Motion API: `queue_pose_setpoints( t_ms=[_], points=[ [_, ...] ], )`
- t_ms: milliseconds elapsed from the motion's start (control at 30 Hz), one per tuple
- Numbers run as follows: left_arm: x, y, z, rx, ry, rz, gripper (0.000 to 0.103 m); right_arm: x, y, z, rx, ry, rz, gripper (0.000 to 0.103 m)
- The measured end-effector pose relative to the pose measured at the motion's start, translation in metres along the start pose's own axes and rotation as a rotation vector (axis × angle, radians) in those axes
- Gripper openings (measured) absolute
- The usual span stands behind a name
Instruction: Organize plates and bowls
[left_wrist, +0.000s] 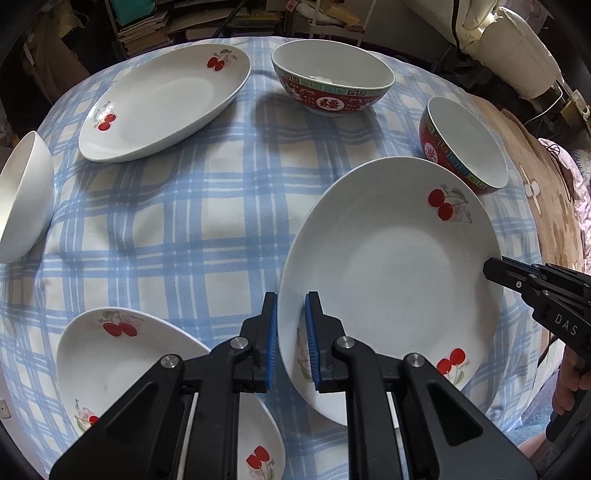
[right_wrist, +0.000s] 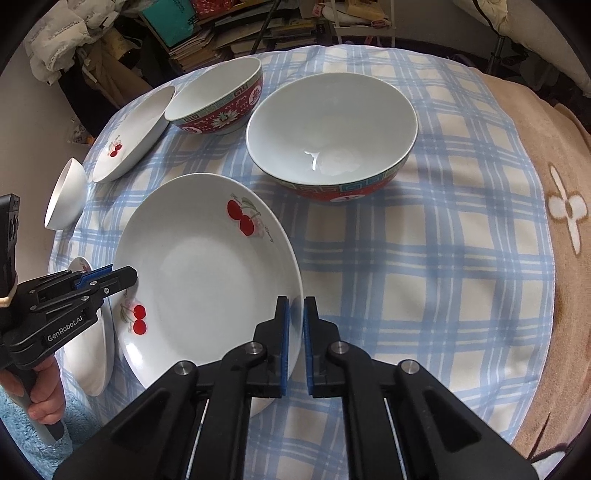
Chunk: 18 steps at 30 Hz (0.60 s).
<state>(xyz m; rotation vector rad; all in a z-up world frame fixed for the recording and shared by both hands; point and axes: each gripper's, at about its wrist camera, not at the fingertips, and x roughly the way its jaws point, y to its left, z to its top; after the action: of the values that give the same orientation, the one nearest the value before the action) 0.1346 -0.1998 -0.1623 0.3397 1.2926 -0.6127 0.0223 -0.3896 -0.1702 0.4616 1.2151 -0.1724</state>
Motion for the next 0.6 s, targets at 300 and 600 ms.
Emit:
queue_pose_setpoints(
  t_ms=[300,600],
  points=[
    [-0.032,0.016,-0.007,-0.031,-0.03,0.004,0.014,-0.017,0.012,-0.002,-0.011,-0.034,0.036,0.008],
    [-0.064,0.032,-0.027,-0.056,-0.035,0.075,0.014,-0.029,0.047,-0.009,-0.048,-0.061,0.058,0.008]
  ],
)
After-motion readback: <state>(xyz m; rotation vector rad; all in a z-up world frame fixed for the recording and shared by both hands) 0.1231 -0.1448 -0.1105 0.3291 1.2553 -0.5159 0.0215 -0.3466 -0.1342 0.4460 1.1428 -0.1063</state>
